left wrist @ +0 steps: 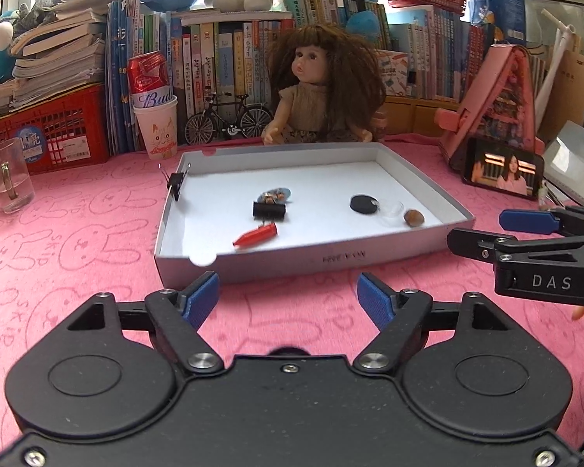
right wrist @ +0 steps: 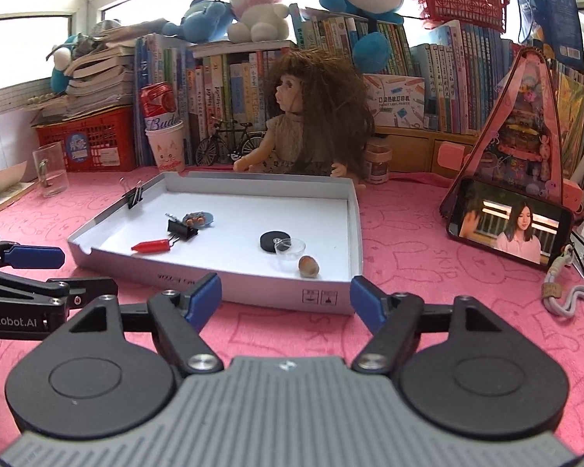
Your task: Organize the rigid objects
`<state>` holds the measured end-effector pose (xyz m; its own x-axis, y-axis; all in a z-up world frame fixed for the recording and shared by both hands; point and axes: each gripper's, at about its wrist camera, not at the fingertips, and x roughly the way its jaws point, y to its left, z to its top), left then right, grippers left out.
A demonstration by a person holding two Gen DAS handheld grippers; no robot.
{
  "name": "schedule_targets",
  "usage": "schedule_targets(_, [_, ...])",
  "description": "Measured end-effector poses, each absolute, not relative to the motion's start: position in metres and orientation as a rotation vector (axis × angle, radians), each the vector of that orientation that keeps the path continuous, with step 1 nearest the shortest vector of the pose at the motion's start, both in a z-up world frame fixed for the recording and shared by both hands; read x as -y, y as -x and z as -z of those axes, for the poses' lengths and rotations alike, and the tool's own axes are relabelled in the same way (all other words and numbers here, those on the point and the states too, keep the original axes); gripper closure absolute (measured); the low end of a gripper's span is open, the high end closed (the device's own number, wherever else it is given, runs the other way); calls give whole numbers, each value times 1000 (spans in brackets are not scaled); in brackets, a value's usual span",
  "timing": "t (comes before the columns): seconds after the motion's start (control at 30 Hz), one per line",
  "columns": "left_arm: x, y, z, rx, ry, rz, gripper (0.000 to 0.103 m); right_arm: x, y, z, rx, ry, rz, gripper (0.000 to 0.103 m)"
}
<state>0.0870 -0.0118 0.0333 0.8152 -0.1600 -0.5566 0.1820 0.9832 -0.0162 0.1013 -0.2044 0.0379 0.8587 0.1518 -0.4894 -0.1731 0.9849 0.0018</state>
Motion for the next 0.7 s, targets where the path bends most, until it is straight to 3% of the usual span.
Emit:
schedule_targets(0.47, [-1,-29,-17,-623,-69,219,26,212,-47,-23,-482,93,-305,14])
schedule_targets(0.7, [1,-18,-14,-622,-84,268,50,213,-37,-11,-515,118,-326,14])
